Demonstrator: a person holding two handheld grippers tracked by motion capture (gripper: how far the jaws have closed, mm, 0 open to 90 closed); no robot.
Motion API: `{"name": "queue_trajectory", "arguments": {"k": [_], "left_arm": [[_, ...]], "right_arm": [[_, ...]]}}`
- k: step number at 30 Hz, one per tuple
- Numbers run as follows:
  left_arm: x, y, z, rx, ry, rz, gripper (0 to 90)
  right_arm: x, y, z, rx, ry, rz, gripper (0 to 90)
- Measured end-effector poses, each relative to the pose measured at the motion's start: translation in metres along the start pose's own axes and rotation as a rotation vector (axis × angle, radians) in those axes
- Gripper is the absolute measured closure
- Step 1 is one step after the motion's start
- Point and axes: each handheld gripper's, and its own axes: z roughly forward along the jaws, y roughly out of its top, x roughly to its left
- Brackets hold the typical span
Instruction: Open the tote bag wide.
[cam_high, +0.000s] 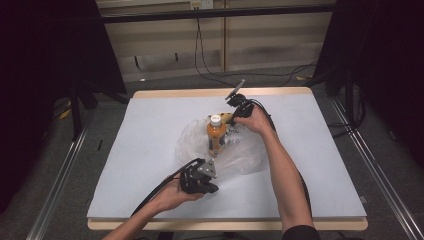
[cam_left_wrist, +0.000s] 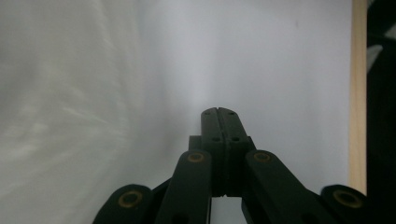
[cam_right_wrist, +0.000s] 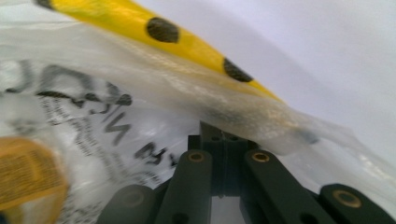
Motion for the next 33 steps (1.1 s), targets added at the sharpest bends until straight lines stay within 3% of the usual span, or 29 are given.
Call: {"name": "queue_trajectory", "arguments": {"k": [4, 8, 11, 13, 14, 15, 17, 19, 21, 23, 24, 26, 27, 31, 33], "left_arm": [[0.006, 0.013, -0.026, -0.109, 0.003, -0.011, 90.0], [0.011, 0.026, -0.049, -0.194, 0.027, -0.004, 90.0], [0.021, 0.033, -0.057, -0.188, 0.084, -0.002, 90.0], [0.038, 0.033, -0.056, -0.192, 0.111, -0.057, 90.0], [0.047, 0.032, -0.053, -0.176, 0.126, -0.084, 90.0], [0.054, 0.031, -0.048, -0.141, 0.176, -0.101, 90.0], [0.067, 0.027, -0.034, -0.067, 0.174, -0.128, 90.0], [0.069, 0.026, -0.018, 0.016, 0.190, -0.107, 90.0], [0.064, 0.025, -0.004, 0.056, 0.180, -0.075, 90.0], [0.056, 0.024, 0.011, 0.148, 0.180, -0.023, 90.0], [0.050, 0.024, 0.014, 0.160, 0.192, -0.005, 90.0], [0.048, 0.026, 0.012, 0.180, 0.132, -0.020, 90.0], [0.045, 0.027, 0.013, 0.194, 0.120, -0.001, 90.0], [0.031, 0.031, 0.014, 0.262, 0.111, 0.055, 90.0], [0.022, 0.031, 0.014, 0.277, 0.107, 0.078, 90.0]], "right_arm": [[0.010, 0.000, -0.009, -0.043, 0.030, -0.021, 90.0], [0.017, 0.001, -0.019, -0.068, 0.027, -0.049, 90.0], [0.021, 0.002, -0.026, -0.068, 0.032, -0.072, 90.0], [0.022, 0.002, -0.028, -0.059, 0.033, -0.075, 90.0], [0.023, 0.002, -0.028, -0.054, 0.030, -0.077, 90.0], [0.023, 0.001, -0.027, -0.047, 0.031, -0.077, 90.0], [0.022, 0.000, -0.022, -0.021, 0.032, -0.085, 90.0], [0.021, 0.000, -0.015, 0.011, 0.036, -0.084, 90.0], [0.021, 0.000, -0.009, 0.019, 0.045, -0.089, 90.0], [0.020, 0.000, -0.002, 0.037, 0.048, -0.090, 90.0], [0.019, 0.000, 0.001, 0.051, 0.044, -0.099, 90.0], [0.017, 0.001, 0.003, 0.035, 0.053, -0.075, 90.0], [0.016, 0.003, 0.003, 0.040, 0.046, -0.069, 90.0], [0.014, 0.011, 0.004, 0.062, -0.044, -0.067, 90.0], [0.010, 0.013, 0.005, 0.054, -0.057, -0.055, 90.0]]}}
